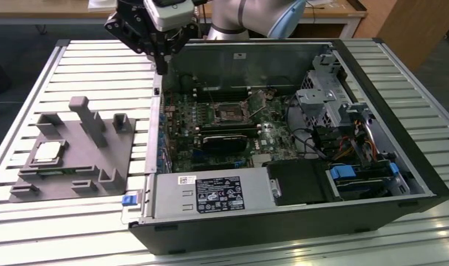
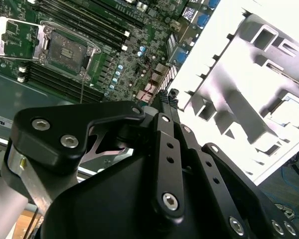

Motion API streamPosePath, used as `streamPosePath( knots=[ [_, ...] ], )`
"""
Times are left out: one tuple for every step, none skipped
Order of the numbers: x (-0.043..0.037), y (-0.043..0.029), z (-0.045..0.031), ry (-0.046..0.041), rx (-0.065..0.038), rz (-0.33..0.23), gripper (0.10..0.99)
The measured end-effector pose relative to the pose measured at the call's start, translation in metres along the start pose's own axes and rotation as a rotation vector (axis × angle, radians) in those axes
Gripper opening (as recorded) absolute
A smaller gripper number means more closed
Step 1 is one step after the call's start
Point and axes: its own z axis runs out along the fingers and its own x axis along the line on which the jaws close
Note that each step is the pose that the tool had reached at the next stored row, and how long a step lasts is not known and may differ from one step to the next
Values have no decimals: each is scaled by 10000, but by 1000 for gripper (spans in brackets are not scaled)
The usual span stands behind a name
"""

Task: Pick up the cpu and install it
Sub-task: 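Reach for the cpu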

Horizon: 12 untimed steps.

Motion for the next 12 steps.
streamPosePath(
  knots=[
    [2,0,0,0,0,0,106],
    [5,0,0,0,-1,0,106],
    [7,0,0,0,0,0,106],
    [9,-1,0,0,0,0,106],
    [11,-1,0,0,0,0,106],
    [13,-1,0,0,-1,0,106],
    [15,-1,0,0,0,0,106],
    [17,-1,0,0,0,0,106],
    [19,-1,0,0,0,0,106],
    [21,-2,0,0,0,0,106],
    [23,-2,0,0,0,0,106],
    [25,-2,0,0,0,0,106]
  ],
)
